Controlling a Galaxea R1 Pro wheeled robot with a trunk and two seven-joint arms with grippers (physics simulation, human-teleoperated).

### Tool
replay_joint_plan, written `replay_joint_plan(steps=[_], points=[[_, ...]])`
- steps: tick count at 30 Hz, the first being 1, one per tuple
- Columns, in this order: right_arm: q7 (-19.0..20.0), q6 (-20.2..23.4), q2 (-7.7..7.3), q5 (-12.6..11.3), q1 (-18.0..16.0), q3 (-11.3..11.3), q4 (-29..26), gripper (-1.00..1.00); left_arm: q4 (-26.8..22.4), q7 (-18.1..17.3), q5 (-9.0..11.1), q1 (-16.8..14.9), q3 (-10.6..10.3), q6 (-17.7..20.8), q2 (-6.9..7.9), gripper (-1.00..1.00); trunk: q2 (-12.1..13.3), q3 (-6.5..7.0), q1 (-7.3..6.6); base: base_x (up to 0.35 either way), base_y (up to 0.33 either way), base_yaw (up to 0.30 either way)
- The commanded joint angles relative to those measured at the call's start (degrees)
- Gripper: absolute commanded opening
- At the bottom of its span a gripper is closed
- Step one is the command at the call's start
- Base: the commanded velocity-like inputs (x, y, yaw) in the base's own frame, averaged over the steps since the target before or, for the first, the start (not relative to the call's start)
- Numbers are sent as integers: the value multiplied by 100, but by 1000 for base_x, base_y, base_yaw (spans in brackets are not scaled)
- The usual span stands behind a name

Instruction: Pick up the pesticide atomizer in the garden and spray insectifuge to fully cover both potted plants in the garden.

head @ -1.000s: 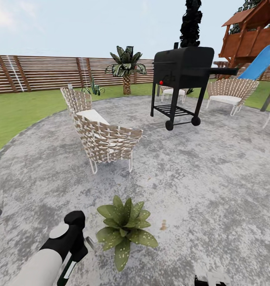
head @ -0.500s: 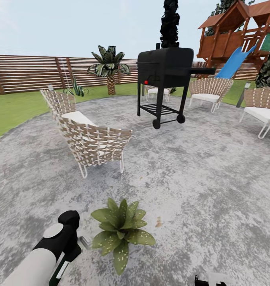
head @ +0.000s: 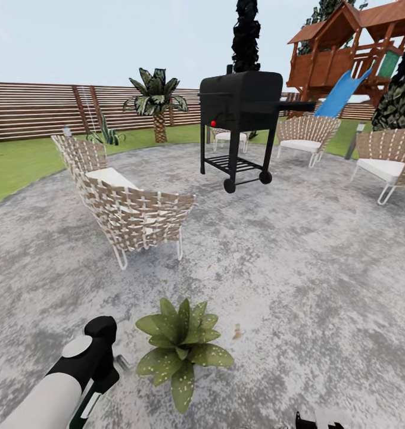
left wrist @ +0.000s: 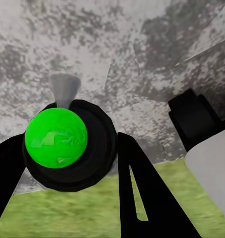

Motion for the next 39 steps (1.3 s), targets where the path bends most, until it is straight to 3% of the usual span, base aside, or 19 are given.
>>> replay_joint_plan(steps=[1,7,15,22,28,39], points=[[-20,-18,1,60,-6,-41,10,100,-9,-57,-36,0,-13,55,5,-100,-2,-5,-1,0,0,-294],[-20,-18,1,60,-6,-40,10,100,-16,-57,-34,1,-4,56,-13,-100,-2,-5,-1,-167,36,-299],[-20,-18,1,60,-6,-36,10,100,-18,-57,-34,0,8,62,4,-100,-2,-5,-1,-122,284,-289],[-20,-18,19,60,-6,-36,10,100,-18,-57,-34,1,8,65,-4,-100,-2,-5,-1,-1,302,-35],[-20,-18,19,65,-6,-36,10,100,-107,-57,-34,-7,-2,65,20,-100,-2,-5,-1,0,6,-16],[-20,-18,10,63,-6,-36,11,100,-176,-57,-34,-8,7,72,22,-100,-2,-5,-1,-15,7,-280]])
